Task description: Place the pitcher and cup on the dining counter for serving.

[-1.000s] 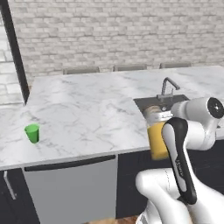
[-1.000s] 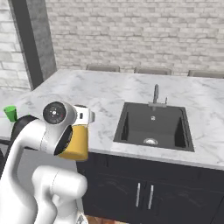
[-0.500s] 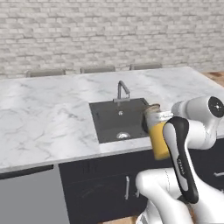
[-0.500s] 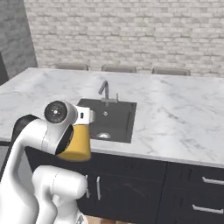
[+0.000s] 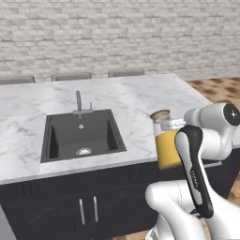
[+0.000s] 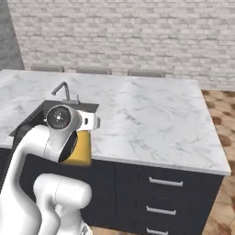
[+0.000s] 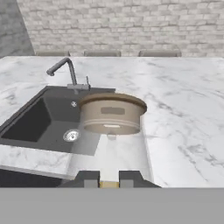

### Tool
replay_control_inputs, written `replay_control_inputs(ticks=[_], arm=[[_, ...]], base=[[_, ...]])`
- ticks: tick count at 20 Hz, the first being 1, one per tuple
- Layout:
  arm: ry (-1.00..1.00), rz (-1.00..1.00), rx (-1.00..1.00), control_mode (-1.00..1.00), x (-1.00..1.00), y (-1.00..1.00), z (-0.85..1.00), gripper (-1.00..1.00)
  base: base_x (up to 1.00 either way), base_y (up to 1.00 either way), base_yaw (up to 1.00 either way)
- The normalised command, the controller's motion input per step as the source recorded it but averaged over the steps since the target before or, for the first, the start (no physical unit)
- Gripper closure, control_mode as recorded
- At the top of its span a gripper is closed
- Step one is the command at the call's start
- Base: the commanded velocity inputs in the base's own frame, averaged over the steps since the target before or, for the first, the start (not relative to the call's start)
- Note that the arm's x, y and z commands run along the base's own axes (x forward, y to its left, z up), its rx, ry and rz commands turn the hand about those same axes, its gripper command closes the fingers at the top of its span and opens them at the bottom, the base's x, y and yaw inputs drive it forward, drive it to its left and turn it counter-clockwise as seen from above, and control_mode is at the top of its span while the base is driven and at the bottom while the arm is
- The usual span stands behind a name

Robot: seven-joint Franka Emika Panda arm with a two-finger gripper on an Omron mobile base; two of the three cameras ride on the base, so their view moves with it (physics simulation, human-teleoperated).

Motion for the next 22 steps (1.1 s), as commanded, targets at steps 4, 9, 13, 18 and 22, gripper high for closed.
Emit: replay_control_inputs(ticks=[4, 9, 13, 18, 22], arm=[[0.00, 0.00, 0.00, 1.00, 0.00, 0.00, 0.00, 1.00], [0.00, 0.00, 0.00, 1.00, 0.00, 0.00, 0.00, 1.00], [0.00, 0.00, 0.00, 1.00, 0.00, 0.00, 0.00, 1.00], [0.00, 0.00, 0.00, 1.00, 0.00, 0.00, 0.00, 1.00], [0.00, 0.00, 0.00, 1.00, 0.00, 0.00, 0.00, 1.00]], base=[[0.00, -1.00, 0.00], [0.00, -1.00, 0.00], [0.00, -1.00, 0.00], [0.00, -1.00, 0.00], [0.00, -1.00, 0.00]])
